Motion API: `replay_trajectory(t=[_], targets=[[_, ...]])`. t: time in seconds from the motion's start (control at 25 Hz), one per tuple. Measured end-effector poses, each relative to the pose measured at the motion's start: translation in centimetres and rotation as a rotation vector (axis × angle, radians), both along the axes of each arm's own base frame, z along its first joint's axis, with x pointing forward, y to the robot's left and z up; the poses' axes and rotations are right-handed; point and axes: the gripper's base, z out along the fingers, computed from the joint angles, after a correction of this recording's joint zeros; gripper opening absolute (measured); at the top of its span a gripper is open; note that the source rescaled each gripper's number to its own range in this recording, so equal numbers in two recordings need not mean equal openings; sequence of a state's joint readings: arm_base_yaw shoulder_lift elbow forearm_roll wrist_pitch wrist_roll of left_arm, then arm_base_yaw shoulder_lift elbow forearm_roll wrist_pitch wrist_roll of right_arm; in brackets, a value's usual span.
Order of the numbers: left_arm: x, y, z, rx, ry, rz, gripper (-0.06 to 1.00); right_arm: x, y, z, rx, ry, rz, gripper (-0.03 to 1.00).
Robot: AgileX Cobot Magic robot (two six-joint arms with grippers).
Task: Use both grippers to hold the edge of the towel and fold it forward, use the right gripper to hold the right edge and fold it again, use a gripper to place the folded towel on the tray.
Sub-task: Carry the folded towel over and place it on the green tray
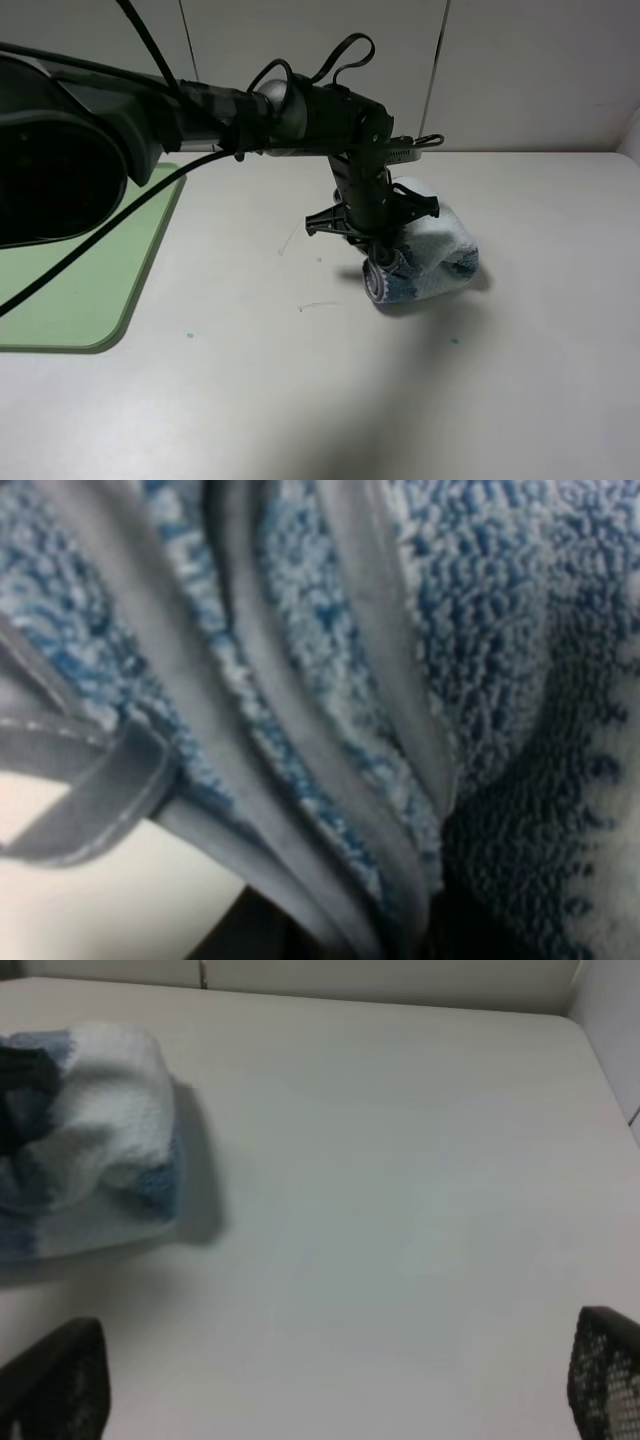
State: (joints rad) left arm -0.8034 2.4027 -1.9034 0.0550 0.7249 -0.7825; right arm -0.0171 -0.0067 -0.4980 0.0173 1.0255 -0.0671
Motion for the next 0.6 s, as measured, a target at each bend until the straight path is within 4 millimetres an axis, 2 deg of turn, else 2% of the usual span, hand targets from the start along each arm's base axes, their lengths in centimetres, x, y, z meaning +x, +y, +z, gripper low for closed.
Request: replay_trajectory(t=[0.36,0.6], targets=[[-0.1,2.5,4.4,0.207,-0.048,-0.170,0.18,0.0,0.0,0.0,0.000,0.000,0.000,1.00],[-0.1,4.5,6.1,0.263,-0.037,-0.230,0.18,0.0,0.0,0.0,0.000,0.000,0.000,1.00]])
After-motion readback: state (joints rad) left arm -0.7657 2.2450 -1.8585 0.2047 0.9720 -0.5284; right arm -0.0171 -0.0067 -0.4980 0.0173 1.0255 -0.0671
